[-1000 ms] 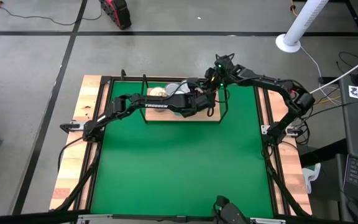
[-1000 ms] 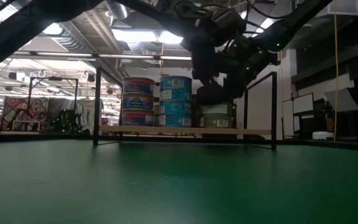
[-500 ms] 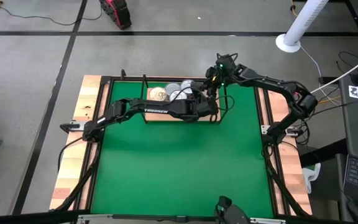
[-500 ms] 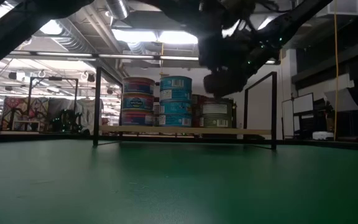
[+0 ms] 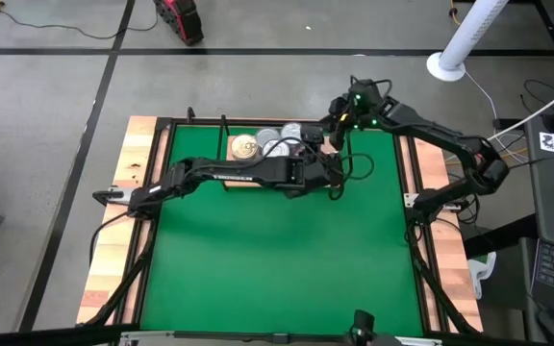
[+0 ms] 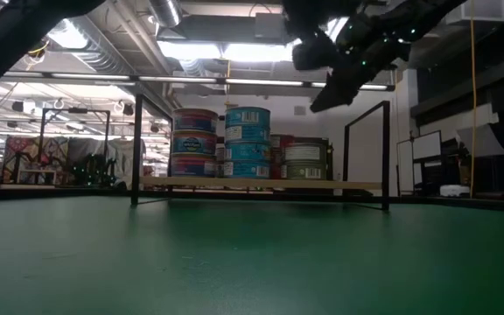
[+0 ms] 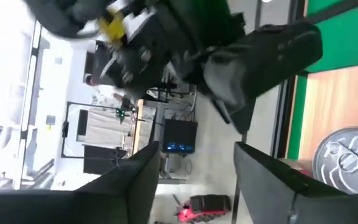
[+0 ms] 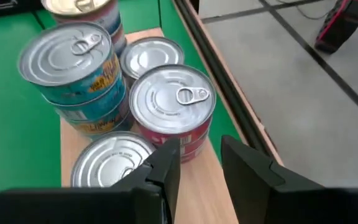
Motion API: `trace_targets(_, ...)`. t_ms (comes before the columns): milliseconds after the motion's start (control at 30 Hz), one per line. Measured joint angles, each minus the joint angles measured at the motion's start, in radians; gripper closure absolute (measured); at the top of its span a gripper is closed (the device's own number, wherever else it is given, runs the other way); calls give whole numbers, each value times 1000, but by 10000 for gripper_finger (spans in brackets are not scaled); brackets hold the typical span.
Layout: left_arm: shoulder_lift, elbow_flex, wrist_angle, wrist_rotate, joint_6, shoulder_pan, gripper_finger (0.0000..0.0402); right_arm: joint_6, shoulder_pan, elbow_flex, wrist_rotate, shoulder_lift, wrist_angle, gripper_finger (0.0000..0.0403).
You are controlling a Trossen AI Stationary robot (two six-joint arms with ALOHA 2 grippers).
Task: Stack canned seafood by type on shelf
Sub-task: Return to Home Position
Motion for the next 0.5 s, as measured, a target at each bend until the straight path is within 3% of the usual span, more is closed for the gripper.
trace_targets(267,-141,26,-372,13,-280,-22,272,0,1,-1,7,-120,-54,285)
trace_targets(500,-320,26,-857,237,-814,-47,339,0,1,-1,-12,-299,-169,285)
